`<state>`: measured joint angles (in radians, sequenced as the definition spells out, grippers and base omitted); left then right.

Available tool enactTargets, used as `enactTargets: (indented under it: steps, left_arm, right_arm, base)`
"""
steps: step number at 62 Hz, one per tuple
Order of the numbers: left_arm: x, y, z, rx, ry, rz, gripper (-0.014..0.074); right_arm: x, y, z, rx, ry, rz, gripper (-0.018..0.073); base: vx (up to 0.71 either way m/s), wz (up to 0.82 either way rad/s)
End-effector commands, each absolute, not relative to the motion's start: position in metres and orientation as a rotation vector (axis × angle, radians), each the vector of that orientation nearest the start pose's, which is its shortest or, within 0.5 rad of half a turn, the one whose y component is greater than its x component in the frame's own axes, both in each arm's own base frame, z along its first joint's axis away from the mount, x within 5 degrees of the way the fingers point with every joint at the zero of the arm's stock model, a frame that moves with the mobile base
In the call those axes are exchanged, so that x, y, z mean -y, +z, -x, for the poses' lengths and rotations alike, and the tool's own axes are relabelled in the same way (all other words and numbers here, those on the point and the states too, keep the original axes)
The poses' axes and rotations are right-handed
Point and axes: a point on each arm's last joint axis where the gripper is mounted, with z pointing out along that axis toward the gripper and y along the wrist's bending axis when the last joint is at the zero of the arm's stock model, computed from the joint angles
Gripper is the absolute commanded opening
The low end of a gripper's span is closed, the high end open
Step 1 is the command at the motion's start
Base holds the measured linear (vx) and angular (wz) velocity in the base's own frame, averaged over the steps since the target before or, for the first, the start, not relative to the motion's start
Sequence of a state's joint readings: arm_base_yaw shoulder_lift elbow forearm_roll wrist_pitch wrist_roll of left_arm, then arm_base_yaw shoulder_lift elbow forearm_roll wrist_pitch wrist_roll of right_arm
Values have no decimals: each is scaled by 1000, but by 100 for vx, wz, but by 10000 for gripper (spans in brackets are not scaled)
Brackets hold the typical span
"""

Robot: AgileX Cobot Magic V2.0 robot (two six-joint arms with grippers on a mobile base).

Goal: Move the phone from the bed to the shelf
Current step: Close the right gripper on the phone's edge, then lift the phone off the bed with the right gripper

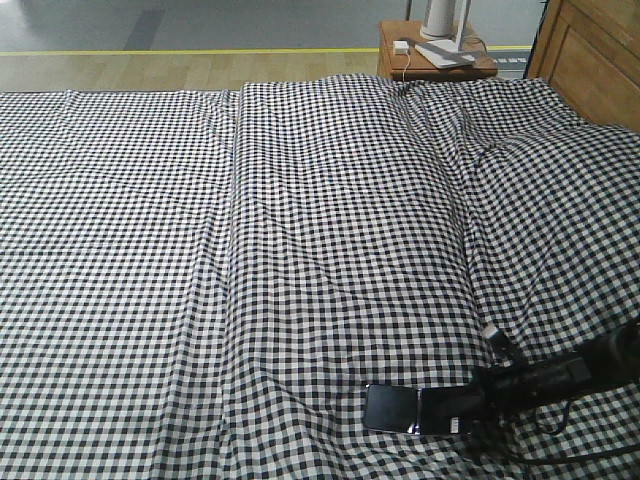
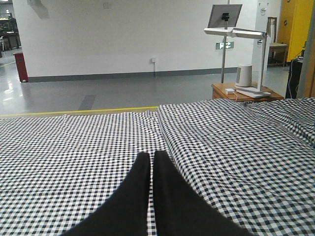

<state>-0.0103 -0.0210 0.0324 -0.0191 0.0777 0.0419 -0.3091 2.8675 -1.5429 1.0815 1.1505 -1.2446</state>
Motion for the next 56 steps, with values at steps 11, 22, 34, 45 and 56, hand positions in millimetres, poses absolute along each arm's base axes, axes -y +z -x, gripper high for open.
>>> enactTargets:
  steps: [11, 22, 34, 45, 56]
  left_arm:
    - [1, 212, -54, -1465, -1, -17, 1]
    - [1, 212, -54, -1465, -1, -17, 1]
    - [1, 212, -54, -1465, -1, -17, 1]
    - [1, 212, -54, -1465, -1, -17, 1]
    - [1, 212, -54, -1465, -1, -17, 1]
  right_arm:
    - [44, -37, -367, -2538, 1623, 211, -5]
    - [40, 6, -361, -2486, 1585, 239, -2]
    - [35, 68, -352, -2433, 1496, 326, -1]
    - [14, 137, -342, -2363, 1379, 492, -1]
    - [-14, 202, -329, -2283, 1275, 642, -1]
  base:
    - [0, 0]
    - [0, 0]
    - [0, 0]
    - [0, 0]
    - [0, 0]
